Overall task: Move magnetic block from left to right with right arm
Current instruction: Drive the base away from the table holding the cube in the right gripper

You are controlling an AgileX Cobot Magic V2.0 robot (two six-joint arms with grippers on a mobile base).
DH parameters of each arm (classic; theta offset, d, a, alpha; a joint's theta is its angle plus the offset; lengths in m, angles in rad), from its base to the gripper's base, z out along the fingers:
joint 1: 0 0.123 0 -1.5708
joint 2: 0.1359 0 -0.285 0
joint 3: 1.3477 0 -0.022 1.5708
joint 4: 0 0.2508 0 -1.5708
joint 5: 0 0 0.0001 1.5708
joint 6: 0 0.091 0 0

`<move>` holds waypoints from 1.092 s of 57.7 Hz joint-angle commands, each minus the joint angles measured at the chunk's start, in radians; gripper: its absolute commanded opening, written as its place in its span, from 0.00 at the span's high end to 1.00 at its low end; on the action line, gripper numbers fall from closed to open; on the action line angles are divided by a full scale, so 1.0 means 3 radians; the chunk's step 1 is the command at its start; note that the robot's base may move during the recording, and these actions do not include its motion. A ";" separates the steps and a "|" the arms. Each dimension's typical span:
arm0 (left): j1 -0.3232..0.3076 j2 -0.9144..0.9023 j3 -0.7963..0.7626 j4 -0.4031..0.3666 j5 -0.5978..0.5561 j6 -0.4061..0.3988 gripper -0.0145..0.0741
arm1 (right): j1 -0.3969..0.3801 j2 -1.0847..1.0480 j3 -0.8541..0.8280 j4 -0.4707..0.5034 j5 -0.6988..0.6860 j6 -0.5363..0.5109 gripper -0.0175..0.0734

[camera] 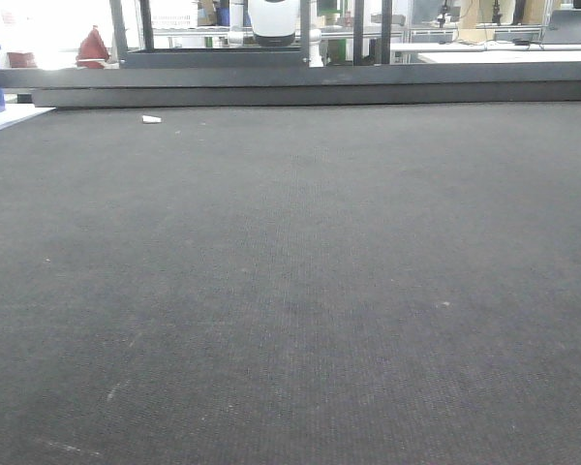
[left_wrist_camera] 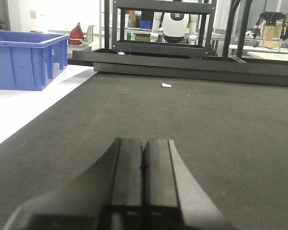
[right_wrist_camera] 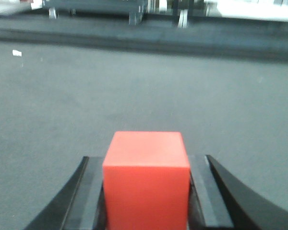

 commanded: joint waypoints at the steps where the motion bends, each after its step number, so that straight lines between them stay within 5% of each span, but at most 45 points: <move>1: -0.0025 -0.0036 0.0026 -0.0016 -0.0288 0.0001 0.98 | -0.0024 -0.0154 -0.0061 -0.0082 -0.0293 -0.0027 0.43; 63: -0.0025 -0.0036 0.0026 -0.0016 -0.0288 0.0001 0.98 | -0.0024 -0.0226 -0.0061 -0.0082 -0.0329 -0.0027 0.43</move>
